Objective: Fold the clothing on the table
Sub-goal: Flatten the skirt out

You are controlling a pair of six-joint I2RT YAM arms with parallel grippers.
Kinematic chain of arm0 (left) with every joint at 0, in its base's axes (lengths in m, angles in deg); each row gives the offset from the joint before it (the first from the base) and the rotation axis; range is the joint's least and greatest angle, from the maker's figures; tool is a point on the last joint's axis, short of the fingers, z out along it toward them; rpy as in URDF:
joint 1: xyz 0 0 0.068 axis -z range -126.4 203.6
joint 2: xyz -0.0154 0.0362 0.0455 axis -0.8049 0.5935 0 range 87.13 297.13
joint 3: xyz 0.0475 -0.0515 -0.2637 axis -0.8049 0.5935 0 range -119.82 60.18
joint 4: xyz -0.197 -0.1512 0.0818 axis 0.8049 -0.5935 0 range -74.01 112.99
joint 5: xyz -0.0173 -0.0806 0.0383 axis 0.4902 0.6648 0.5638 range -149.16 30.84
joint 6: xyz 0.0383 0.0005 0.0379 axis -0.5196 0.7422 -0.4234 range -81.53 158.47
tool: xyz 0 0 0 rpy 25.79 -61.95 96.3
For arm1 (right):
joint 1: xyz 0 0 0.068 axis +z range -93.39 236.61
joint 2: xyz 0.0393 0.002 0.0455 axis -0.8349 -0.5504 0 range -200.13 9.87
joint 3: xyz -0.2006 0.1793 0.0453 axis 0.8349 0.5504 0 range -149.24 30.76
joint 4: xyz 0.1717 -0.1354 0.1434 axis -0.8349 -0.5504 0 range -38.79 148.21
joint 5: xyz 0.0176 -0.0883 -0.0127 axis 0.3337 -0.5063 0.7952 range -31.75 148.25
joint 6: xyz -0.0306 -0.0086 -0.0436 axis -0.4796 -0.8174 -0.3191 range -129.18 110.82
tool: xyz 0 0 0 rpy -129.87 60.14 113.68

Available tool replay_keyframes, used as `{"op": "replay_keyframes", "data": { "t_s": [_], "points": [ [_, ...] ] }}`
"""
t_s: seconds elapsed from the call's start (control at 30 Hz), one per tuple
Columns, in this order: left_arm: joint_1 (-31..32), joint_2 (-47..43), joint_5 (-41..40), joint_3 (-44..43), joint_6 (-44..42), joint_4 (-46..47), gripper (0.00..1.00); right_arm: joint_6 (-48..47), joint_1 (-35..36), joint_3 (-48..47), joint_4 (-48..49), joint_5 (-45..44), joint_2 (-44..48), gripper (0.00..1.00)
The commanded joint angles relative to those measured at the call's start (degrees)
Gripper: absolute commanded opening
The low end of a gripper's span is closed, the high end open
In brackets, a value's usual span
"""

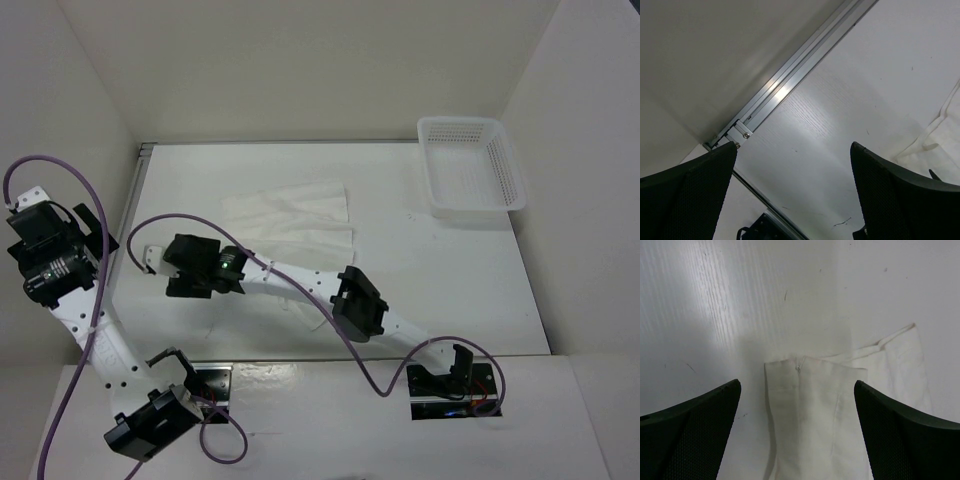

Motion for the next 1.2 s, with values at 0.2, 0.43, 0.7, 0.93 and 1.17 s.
{"op": "replay_keyframes", "data": {
  "t_s": [0.2,0.43,0.7,0.93,1.17],
  "points": [
    [-0.39,-0.90,0.88,0.69,-0.36,2.22,1.00,1.03,-0.99,-23.59,-11.19,3.65,-12.13,0.98],
    [-0.39,0.94,1.93,0.69,-0.36,2.22,1.00,1.56,-1.69,-19.11,-14.44,6.29,-9.06,0.98],
    [-0.39,2.09,2.46,0.16,-0.36,2.22,1.00,0.94,-2.22,-18.32,-14.45,5.87,-9.84,0.98],
    [-0.39,1.57,2.99,0.16,-0.36,2.22,1.00,0.33,-3.98,-18.84,-14.45,5.33,-10.99,0.94],
    [-0.39,1.57,2.99,0.16,-0.36,2.22,1.00,0.33,-5.04,-17.61,-14.45,5.33,-12.05,0.90]
  ]
}}
